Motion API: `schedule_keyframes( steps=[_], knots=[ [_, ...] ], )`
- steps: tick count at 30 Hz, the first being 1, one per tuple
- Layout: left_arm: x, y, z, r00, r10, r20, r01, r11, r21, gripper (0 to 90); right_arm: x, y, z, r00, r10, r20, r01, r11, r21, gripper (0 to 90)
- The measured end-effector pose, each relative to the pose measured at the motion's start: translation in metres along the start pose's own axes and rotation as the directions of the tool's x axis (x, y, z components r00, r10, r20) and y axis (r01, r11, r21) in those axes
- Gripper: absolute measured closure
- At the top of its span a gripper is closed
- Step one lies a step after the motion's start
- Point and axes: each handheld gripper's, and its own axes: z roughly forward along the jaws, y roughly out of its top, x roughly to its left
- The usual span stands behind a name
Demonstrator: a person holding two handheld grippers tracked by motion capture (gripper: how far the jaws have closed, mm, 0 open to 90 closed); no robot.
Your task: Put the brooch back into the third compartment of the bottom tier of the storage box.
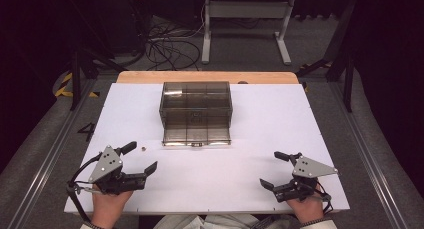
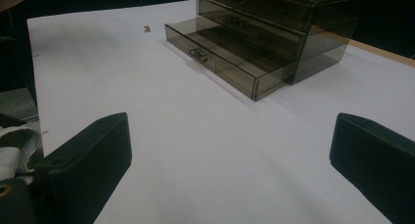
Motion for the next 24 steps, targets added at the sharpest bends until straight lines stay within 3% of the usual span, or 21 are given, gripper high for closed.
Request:
schedule_keyframes(
  steps=[24],
  knots=[
    [0.02, 0.019, 0.025, 0.9995, -0.025, -0.017, 0.025, 0.9993, 0.029, 12.7, -0.001, -0.001, 0.001, 1.0, 0.002, -0.004, -0.002, 1.0, 0.006, 2.6]
  ],
)
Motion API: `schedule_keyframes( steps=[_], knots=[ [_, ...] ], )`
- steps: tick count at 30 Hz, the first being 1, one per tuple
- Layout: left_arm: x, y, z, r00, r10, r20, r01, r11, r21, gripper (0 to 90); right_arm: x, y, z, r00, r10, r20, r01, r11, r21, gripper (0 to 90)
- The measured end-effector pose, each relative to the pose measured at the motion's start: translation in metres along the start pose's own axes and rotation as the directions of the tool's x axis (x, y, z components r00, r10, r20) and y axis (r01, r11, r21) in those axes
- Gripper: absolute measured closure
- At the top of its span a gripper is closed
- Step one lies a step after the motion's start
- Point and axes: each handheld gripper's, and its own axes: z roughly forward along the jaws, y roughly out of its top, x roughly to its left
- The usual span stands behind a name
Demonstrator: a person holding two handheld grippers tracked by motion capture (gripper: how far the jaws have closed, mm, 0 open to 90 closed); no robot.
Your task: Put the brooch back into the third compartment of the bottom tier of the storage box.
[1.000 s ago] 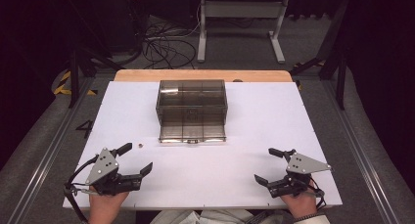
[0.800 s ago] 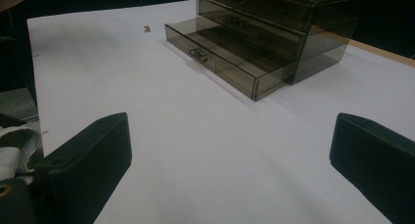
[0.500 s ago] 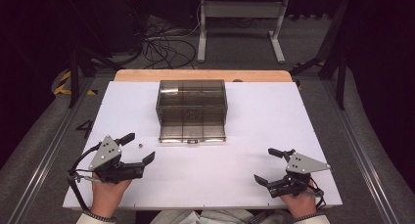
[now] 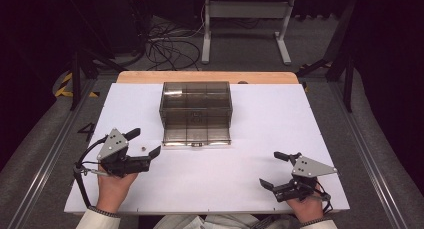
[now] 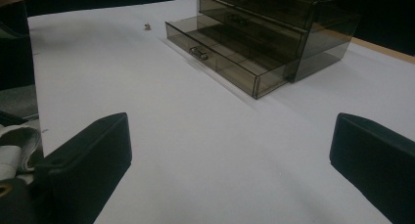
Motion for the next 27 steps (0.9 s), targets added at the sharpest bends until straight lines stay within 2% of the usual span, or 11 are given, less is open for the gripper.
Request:
schedule_keyframes(
  steps=[1, 10, 21, 27],
  knots=[
    [0.0, 0.0, 0.001, 1.0, -0.01, 0.001, 0.01, 1.0, 0.002, 12.8, 0.0, 0.0, 0.0, 1.0, -0.001, 0.0, 0.001, 1.0, 0.0, 2.6],
    [0.008, 0.003, 0.012, 0.9996, 0.003, -0.027, -0.002, 0.9993, 0.038, 13.1, 0.0, 0.0, 0.0, 1.0, -0.004, -0.002, 0.004, 1.0, 0.004, 2.6],
    [0.021, 0.005, 0.025, 0.9982, -0.039, -0.046, 0.042, 0.9968, 0.068, 13.4, 0.0, 0.0, 0.001, 1.0, -0.003, -0.005, 0.003, 1.0, 0.007, 2.6],
    [0.033, 0.005, 0.034, 0.9959, -0.067, -0.061, 0.073, 0.9937, 0.085, 13.6, 0.0, -0.001, 0.002, 0.9999, -0.005, -0.009, 0.005, 1.0, 0.009, 2.6]
  ],
)
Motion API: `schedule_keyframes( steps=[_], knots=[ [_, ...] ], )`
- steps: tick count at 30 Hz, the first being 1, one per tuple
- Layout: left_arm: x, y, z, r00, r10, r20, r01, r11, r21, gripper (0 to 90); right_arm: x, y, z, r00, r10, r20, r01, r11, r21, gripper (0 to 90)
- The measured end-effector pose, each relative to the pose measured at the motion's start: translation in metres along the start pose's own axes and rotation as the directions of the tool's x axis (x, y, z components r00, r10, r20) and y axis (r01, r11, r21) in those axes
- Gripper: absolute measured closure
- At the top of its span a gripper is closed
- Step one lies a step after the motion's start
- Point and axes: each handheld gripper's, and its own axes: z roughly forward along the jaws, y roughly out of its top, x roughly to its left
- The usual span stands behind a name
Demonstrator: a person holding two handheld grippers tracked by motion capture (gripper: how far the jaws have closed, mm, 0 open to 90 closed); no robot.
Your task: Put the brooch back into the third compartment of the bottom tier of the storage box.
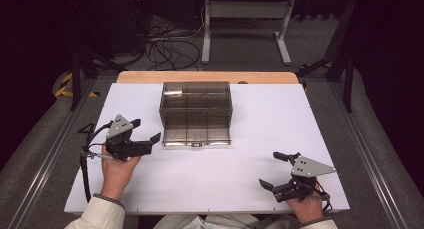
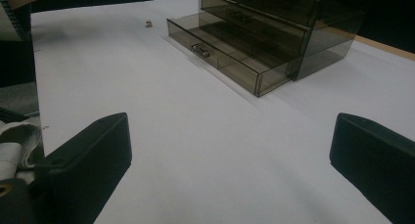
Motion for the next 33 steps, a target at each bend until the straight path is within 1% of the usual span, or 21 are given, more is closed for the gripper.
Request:
schedule_keyframes(
  steps=[2, 7, 10, 14, 15, 18, 19, 21, 22, 24, 25, 28, 29, 31, 33],
  knots=[
    [0.001, 0.0, 0.001, 1.0, -0.004, 0.002, 0.004, 1.0, 0.003, 13.6, 0.0, 0.0, 0.0, 1.0, 0.0, 0.0, 0.0, 1.0, 0.001, 2.6],
    [0.004, -0.001, 0.004, 0.9999, 0.008, -0.008, -0.008, 0.9995, 0.031, 15.0, 0.0, 0.0, 0.0, 1.0, 0.003, -0.001, -0.003, 1.0, 0.0, 2.6],
    [0.006, -0.002, 0.003, 0.9999, 0.014, -0.007, -0.014, 0.9989, 0.046, 19.4, -0.001, -0.001, 0.0, 1.0, 0.006, -0.002, -0.006, 1.0, -0.001, 2.6],
    [0.009, -0.003, 0.003, 0.9995, 0.03, 0.009, -0.031, 0.9959, 0.085, 23.2, 0.0, 0.0, 0.0, 1.0, 0.004, -0.004, -0.004, 1.0, -0.002, 2.6],
    [0.01, -0.004, 0.004, 0.9996, 0.026, 0.013, -0.027, 0.995, 0.096, 23.2, 0.0, 0.0, 0.0, 1.0, 0.004, -0.004, -0.004, 1.0, -0.002, 2.6],
    [0.012, -0.006, 0.006, 0.9993, 0.032, 0.019, -0.034, 0.9906, 0.133, 24.7, -0.001, -0.001, 0.0, 1.0, 0.005, -0.004, -0.005, 1.0, -0.001, 2.6],
    [0.012, -0.007, 0.007, 0.9993, 0.033, 0.021, -0.035, 0.9886, 0.147, 26.4, -0.001, -0.001, 0.0, 1.0, 0.005, -0.005, -0.005, 1.0, -0.001, 2.6],
    [0.013, -0.009, 0.011, 0.9989, 0.047, 0.01, -0.048, 0.9828, 0.179, 27.9, -0.001, -0.001, 0.0, 1.0, 0.005, -0.007, -0.005, 1.0, -0.001, 2.6],
    [0.013, -0.009, 0.011, 0.9989, 0.047, 0.01, -0.048, 0.9828, 0.179, 29.0, 0.0, -0.001, 0.0, 1.0, 0.005, -0.007, -0.005, 1.0, 0.0, 2.6],
    [0.014, -0.01, 0.013, 0.9987, 0.05, 0.008, -0.05, 0.9775, 0.205, 30.1, 0.0, -0.001, 0.0, 1.0, 0.005, -0.008, -0.005, 1.0, 0.0, 2.6],
    [0.014, -0.011, 0.014, 0.9984, 0.057, 0.005, -0.057, 0.9744, 0.218, 32.0, 0.0, -0.001, 0.0, 0.9999, 0.006, -0.009, -0.006, 1.0, 0.0, 2.6],
    [0.017, -0.013, 0.016, 0.9982, 0.06, -0.008, -0.056, 0.9665, 0.251, 33.0, 0.0, -0.001, 0.0, 0.9999, 0.006, -0.009, -0.006, 1.0, 0.001, 2.6],
    [0.017, -0.014, 0.017, 0.9988, 0.048, -0.01, -0.043, 0.965, 0.259, 33.4, 0.0, -0.001, 0.0, 0.9999, 0.006, -0.01, -0.006, 1.0, 0.001, 2.7],
    [0.019, -0.016, 0.019, 0.9987, 0.05, -0.013, -0.044, 0.9584, 0.282, 34.7, 0.0, -0.001, 0.0, 0.9999, 0.007, -0.012, -0.007, 1.0, 0.003, 2.8],
    [0.02, -0.018, 0.021, 0.9989, 0.045, -0.014, -0.039, 0.9503, 0.309, 36.0, 0.0, -0.001, 0.001, 0.9999, 0.009, -0.013, -0.009, 1.0, 0.004, 2.8]
  ],
)
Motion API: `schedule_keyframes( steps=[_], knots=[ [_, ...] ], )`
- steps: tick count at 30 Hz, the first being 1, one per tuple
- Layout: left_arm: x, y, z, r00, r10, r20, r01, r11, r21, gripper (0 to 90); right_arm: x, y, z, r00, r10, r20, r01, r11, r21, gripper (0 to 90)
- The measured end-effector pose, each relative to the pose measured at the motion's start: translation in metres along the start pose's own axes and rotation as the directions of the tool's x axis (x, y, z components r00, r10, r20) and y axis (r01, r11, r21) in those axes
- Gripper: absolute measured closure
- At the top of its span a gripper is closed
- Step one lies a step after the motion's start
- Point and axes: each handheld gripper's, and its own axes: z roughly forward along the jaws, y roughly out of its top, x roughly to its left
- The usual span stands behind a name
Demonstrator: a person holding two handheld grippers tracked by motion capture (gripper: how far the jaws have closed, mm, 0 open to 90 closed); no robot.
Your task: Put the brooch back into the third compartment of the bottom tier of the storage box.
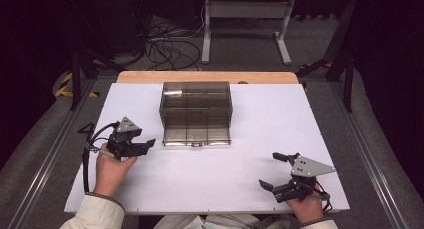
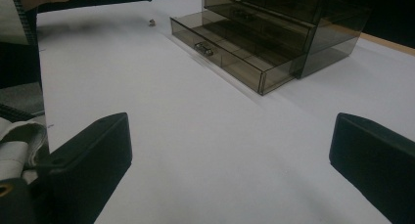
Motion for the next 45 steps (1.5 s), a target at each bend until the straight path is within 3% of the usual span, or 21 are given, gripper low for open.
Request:
schedule_keyframes(
  steps=[10, 21, 37, 45],
  knots=[
    [0.008, -0.004, 0.011, 0.999, -0.044, 0.01, 0.043, 0.9913, 0.125, 40.4, 0.0, 0.0, 0.0, 1.0, -0.002, -0.001, 0.002, 1.0, 0.001, 2.8],
    [0.012, -0.006, 0.016, 0.9976, -0.07, 0.0, 0.069, 0.9762, 0.206, 48.8, 0.0, 0.0, 0.0, 1.0, -0.001, -0.005, 0.001, 1.0, 0.004, 2.8],
    [0.009, -0.007, 0.025, 0.9981, -0.051, -0.034, 0.059, 0.9641, 0.259, 67.8, 0.0, -0.001, 0.0, 1.0, -0.001, -0.009, 0.001, 1.0, 0.006, 2.8],
    [0.007, -0.007, 0.028, 0.9988, -0.039, -0.029, 0.045, 0.9603, 0.275, 76.8, 0.0, -0.001, 0.001, 0.9999, -0.005, -0.011, 0.005, 1.0, 0.009, 3.0]
  ],
)
